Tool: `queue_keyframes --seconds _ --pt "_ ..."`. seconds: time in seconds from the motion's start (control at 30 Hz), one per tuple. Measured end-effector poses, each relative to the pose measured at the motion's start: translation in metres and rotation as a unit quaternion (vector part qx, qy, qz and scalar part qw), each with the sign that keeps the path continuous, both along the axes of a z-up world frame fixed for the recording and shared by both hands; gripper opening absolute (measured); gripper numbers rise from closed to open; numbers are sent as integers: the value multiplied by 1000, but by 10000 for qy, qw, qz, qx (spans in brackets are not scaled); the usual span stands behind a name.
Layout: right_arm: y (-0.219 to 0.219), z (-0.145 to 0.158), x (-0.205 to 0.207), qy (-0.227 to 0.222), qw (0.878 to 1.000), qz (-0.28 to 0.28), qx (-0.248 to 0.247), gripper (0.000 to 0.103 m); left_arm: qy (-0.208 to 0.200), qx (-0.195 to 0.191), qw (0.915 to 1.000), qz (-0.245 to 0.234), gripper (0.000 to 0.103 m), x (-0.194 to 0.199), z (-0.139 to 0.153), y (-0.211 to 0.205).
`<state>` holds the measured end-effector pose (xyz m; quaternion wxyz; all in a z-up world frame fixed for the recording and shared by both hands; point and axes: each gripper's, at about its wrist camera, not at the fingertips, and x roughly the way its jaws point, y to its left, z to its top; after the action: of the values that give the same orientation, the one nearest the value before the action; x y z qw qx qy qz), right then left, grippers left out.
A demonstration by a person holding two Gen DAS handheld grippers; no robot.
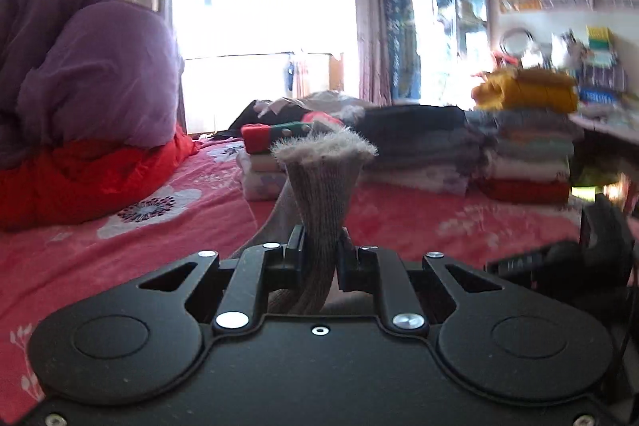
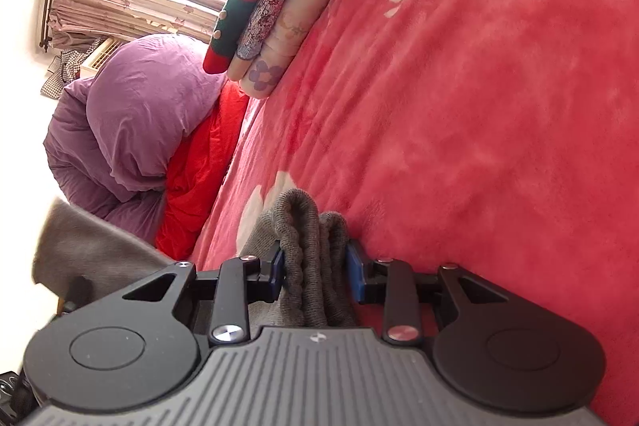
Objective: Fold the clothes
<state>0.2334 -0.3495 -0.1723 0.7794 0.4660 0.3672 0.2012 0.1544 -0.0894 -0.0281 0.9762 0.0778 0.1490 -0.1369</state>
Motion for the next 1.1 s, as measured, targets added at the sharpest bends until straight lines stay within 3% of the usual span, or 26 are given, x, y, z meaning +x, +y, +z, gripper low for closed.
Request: queue_keyframes --seconds 0.23,0.47,0.6,0.63,0.7,0.8,0.93,1.0,1.1 --pt "-12 -3 -1 33 9993 37 368 37 -120 1466 9887 -278 13 -4 -50 -50" --pt "-28 0 -6 -94 9976 -186 661 47 -129 2173 9747 -512 13 -13 -80 -64" --pt "-31 8 -8 -251 9986 -289 376 47 44 2447 9662 -807 25 -21 -84 -71" --pt "-31 11 -8 -330 9986 -315 267 47 112 2320 9683 -919 28 -24 -78 -67" --pt "-28 25 -10 -674 9970 -366 -138 47 335 1787 9758 -1212 53 -29 -62 -52" --pt "-14 50 -15 -1336 9877 -327 -743 47 519 1024 9855 -1252 50 -33 -36 -19" --pt "15 76 -22 -2153 9668 25 -1378 46 552 114 9978 -340 40 -15 -11 42" --pt "32 86 -25 -2509 9518 262 -1744 46 581 -98 9982 112 34 3 -9 62" --pt "61 93 -30 -2870 9249 723 -2386 46 658 -318 9970 236 34 25 -16 75"
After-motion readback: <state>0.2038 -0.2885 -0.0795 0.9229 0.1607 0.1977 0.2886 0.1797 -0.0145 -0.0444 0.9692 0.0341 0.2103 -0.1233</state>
